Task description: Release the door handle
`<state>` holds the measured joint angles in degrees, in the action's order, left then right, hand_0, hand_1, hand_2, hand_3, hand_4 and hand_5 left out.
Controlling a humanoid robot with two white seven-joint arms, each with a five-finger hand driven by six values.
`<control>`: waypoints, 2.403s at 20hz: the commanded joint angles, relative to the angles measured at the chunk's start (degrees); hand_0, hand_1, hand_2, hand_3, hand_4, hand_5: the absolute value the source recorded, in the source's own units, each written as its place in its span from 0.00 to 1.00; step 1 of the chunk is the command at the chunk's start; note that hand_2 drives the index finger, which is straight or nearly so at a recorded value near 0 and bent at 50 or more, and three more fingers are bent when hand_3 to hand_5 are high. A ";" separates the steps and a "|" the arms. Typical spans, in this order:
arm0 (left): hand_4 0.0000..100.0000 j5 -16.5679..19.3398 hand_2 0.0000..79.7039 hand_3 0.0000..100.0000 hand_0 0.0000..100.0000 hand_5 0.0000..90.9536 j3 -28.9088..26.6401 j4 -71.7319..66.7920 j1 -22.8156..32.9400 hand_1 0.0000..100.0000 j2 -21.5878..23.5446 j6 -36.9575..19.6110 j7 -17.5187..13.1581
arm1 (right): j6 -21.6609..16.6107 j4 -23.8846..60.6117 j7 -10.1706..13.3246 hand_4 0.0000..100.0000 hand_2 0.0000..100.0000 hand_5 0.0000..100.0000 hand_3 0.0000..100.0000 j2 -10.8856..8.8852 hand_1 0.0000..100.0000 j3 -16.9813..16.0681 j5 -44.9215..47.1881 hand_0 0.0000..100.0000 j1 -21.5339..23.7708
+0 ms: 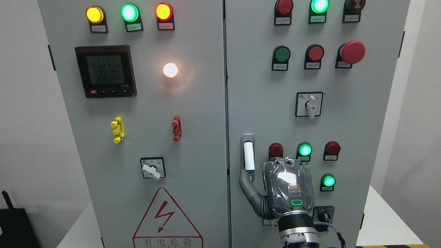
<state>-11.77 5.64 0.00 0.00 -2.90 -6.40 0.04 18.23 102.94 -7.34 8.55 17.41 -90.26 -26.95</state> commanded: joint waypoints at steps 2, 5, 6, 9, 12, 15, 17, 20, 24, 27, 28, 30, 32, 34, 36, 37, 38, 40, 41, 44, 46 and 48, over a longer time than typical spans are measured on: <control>0.00 -0.01 0.00 0.00 0.12 0.00 -0.01 1.76 1.85 0.39 0.00 -0.02 0.05 | 0.23 0.06 0.39 0.99 1.00 0.92 1.00 -0.03 0.00 0.00 -0.01 0.51 -0.03; 0.00 -0.01 0.00 0.00 0.12 0.00 -0.01 1.76 1.93 0.39 0.00 -0.02 0.05 | 0.23 0.06 0.39 0.99 1.00 0.92 1.00 -0.03 0.00 0.00 -0.01 0.51 0.05; 0.00 -0.01 0.00 0.00 0.12 0.00 0.08 1.76 1.93 0.39 0.00 -0.02 0.05 | 0.23 0.06 0.39 0.99 1.00 0.92 1.00 -0.03 0.00 0.00 -0.01 0.51 0.05; 0.00 -0.01 0.00 0.00 0.12 0.00 -0.01 1.67 1.93 0.39 0.00 -0.02 0.05 | 0.40 0.06 0.39 0.99 1.00 0.92 1.00 -0.03 0.00 0.00 -0.01 0.51 0.05; 0.00 0.07 0.00 0.00 0.12 0.00 -0.01 1.76 1.93 0.39 0.00 -0.02 0.05 | 0.58 0.06 0.39 0.99 1.00 0.92 1.00 -0.03 0.00 0.00 -0.01 0.51 0.05; 0.00 -0.01 0.00 0.00 0.12 0.00 -0.01 1.76 1.93 0.39 0.00 -0.02 0.05 | 0.58 0.06 0.39 0.99 1.00 0.92 1.00 -0.03 0.00 0.00 -0.01 0.52 0.05; 0.00 -0.01 0.00 0.00 0.12 0.00 -0.01 1.76 1.93 0.39 0.00 -0.02 0.05 | 0.58 0.06 0.39 0.99 1.00 0.93 1.00 -0.03 0.00 0.00 -0.01 0.52 0.05; 0.00 -0.01 0.00 0.00 0.12 0.00 -0.01 1.76 1.93 0.39 0.00 -0.02 0.05 | 0.66 0.06 0.39 0.99 1.00 0.93 1.00 -0.03 0.00 0.00 -0.01 0.52 0.05; 0.00 -0.01 0.00 0.00 0.12 0.00 -0.01 1.76 1.93 0.39 0.00 -0.02 0.05 | 0.66 0.06 0.39 0.99 1.00 0.93 1.00 -0.03 0.00 0.00 -0.01 0.52 0.05; 0.00 -0.01 0.00 0.00 0.12 0.00 0.08 1.76 1.93 0.39 0.00 -0.02 0.05 | 0.66 0.15 0.39 0.99 1.00 0.93 1.00 -0.03 0.00 0.00 -0.01 0.53 0.05; 0.00 -0.01 0.00 0.00 0.12 0.00 -0.01 1.76 1.93 0.39 0.00 -0.02 0.05 | 0.66 0.15 0.39 1.00 1.00 0.93 1.00 -0.03 0.00 0.00 -0.01 0.53 0.05; 0.00 -0.01 0.00 0.00 0.12 0.00 -0.01 1.76 1.93 0.39 0.00 -0.02 0.05 | 0.66 0.15 0.39 0.99 1.00 0.93 1.00 -0.03 0.00 0.00 -0.01 0.53 0.05; 0.00 -0.01 0.00 0.00 0.12 0.00 0.08 1.76 1.93 0.39 0.00 -0.02 0.05 | 0.75 0.15 0.39 1.00 1.00 0.93 1.00 -0.03 0.00 0.00 -0.01 0.53 0.05; 0.00 -0.01 0.00 0.00 0.12 0.00 -0.01 1.76 1.93 0.39 0.00 -0.02 0.05 | 0.93 0.15 0.39 1.00 1.00 0.93 1.00 -0.03 0.00 0.00 -0.01 0.53 0.05; 0.00 -0.01 0.00 0.00 0.12 0.00 -0.01 1.76 1.93 0.39 0.00 -0.02 0.05 | 1.02 0.15 0.39 1.00 1.00 0.93 1.00 -0.03 0.00 0.00 -0.01 0.53 0.14; 0.00 -0.01 0.00 0.00 0.12 0.00 -0.01 1.76 1.93 0.39 0.00 -0.02 0.05 | 1.02 0.15 0.39 1.00 1.00 0.93 1.00 -0.03 0.00 0.00 -0.01 0.53 0.14; 0.00 -0.01 0.00 0.00 0.12 0.00 0.08 1.76 1.93 0.39 0.00 -0.02 0.05 | 1.02 0.15 0.39 1.00 1.00 0.93 1.00 -0.03 0.00 0.00 -0.01 0.53 0.14; 0.00 -0.01 0.00 0.00 0.12 0.00 -0.01 1.76 1.93 0.39 0.00 -0.02 0.05 | 1.02 0.15 0.39 1.00 1.00 0.93 1.00 -0.03 0.00 0.00 -0.01 0.53 0.14; 0.00 0.07 0.00 0.00 0.12 0.00 0.08 1.76 1.93 0.39 0.00 -0.02 0.05 | 1.02 0.15 0.39 1.00 1.00 0.93 1.00 -0.03 0.00 -0.09 -0.01 0.53 0.14; 0.00 -0.01 0.00 0.00 0.12 0.00 -0.01 1.76 1.93 0.39 0.00 -0.02 0.05 | 1.02 0.07 0.39 1.00 1.00 0.93 1.00 -0.03 0.00 -0.09 -0.01 0.54 0.14; 0.00 0.07 0.00 0.00 0.12 0.00 -0.01 1.76 1.93 0.39 0.00 -0.02 0.05 | 1.02 0.15 0.39 1.00 1.00 0.93 1.00 -0.03 0.00 -0.09 -0.01 0.54 0.14; 0.00 -0.01 0.00 0.00 0.12 0.00 -0.01 1.76 1.93 0.39 0.00 -0.02 0.05 | 1.02 0.15 0.39 1.00 1.00 0.93 1.00 -0.03 0.00 -0.09 -0.01 0.54 0.14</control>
<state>-11.77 5.64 0.00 0.00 -2.90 -6.40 0.04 19.39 103.08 -6.94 8.53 17.34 -90.26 -26.84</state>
